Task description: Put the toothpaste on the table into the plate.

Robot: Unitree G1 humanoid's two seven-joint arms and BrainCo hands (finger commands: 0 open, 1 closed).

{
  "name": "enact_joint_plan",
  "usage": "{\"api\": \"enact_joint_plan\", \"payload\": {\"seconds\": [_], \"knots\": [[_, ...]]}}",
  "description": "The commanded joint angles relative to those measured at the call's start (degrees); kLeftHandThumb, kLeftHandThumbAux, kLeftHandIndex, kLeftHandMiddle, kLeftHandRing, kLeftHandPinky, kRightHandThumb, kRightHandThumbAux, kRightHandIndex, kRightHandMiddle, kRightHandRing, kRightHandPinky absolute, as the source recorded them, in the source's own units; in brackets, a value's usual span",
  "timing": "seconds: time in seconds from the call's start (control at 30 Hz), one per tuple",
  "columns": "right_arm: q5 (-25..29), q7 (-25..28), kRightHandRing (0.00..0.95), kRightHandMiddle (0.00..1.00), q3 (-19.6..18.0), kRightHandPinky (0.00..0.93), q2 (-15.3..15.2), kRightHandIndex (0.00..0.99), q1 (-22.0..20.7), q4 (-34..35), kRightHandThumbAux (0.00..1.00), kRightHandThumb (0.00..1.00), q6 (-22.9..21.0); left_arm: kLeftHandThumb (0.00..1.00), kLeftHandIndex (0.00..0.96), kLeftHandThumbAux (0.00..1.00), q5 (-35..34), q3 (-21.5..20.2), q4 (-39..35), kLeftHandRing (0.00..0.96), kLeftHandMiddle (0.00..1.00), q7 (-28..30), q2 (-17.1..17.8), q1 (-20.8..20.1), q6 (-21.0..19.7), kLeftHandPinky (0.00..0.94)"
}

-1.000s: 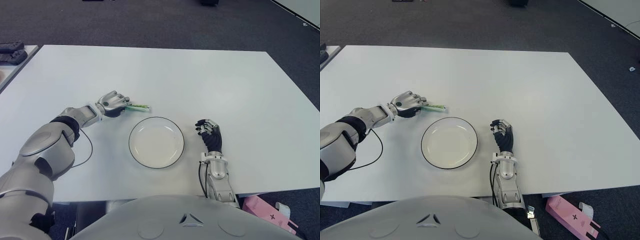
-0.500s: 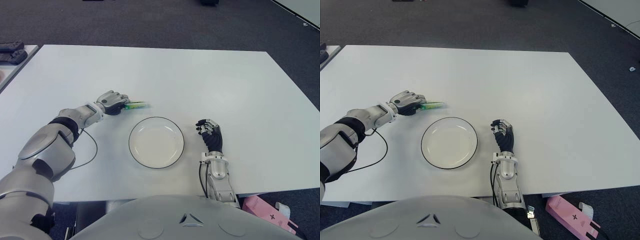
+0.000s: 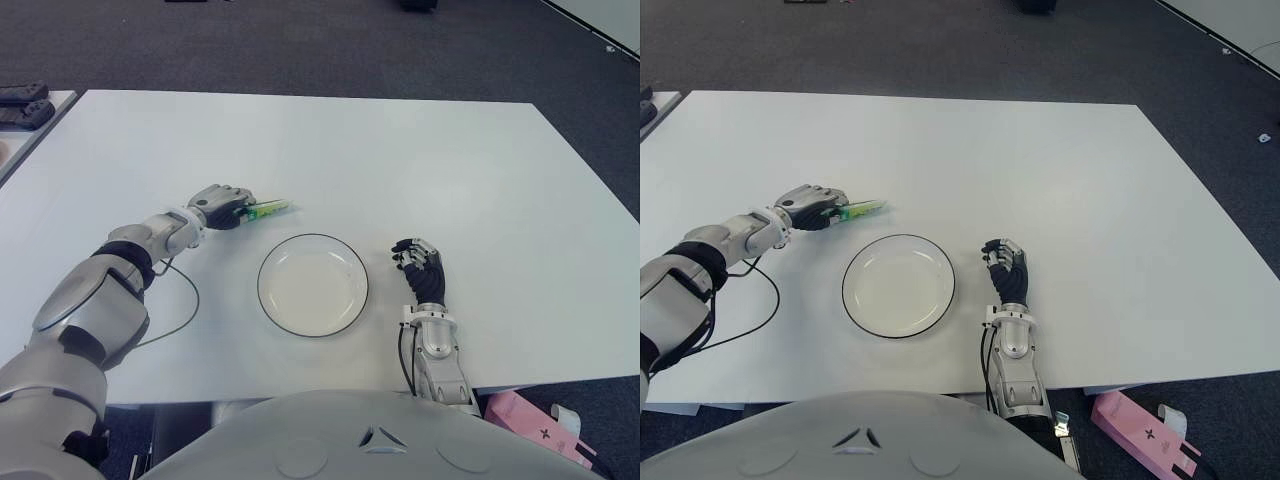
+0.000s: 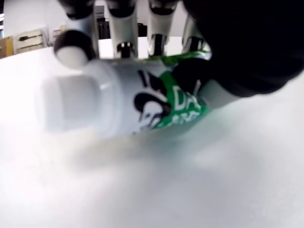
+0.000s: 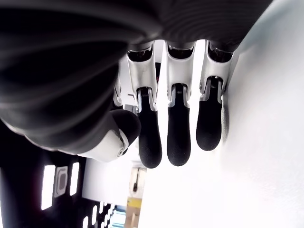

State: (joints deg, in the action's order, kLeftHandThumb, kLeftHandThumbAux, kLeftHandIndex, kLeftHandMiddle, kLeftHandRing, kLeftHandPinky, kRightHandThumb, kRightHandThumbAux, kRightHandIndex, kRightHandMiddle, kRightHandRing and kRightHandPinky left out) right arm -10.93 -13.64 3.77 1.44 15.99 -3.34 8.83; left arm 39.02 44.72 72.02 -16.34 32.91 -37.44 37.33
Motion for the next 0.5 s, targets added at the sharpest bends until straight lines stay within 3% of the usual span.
{"api": "enact_joint_plan", "payload": {"seconds": [0.03,0.5], "knots": [[-0.3,0.2,0.497,0.5,0.1,0.517,0.2,0.43,0.4,-0.9,0.729,0.711,-1.1,0.734,0.444,0.692,-1.1,-1.7,2.1,0.786,0.789,8.7,-1.3,9.1,-1.4,0.786],[-0.6,-0.2,0.501,0.501,0.1,0.52,0.4,0.43,0.4,-1.0,0.729,0.712,-1.0,0.731,0.442,0.7,-11.8,-13.7,-3.0,0.839,0.847,9.5,-2.5,13.2,0.5,0.841]]}}
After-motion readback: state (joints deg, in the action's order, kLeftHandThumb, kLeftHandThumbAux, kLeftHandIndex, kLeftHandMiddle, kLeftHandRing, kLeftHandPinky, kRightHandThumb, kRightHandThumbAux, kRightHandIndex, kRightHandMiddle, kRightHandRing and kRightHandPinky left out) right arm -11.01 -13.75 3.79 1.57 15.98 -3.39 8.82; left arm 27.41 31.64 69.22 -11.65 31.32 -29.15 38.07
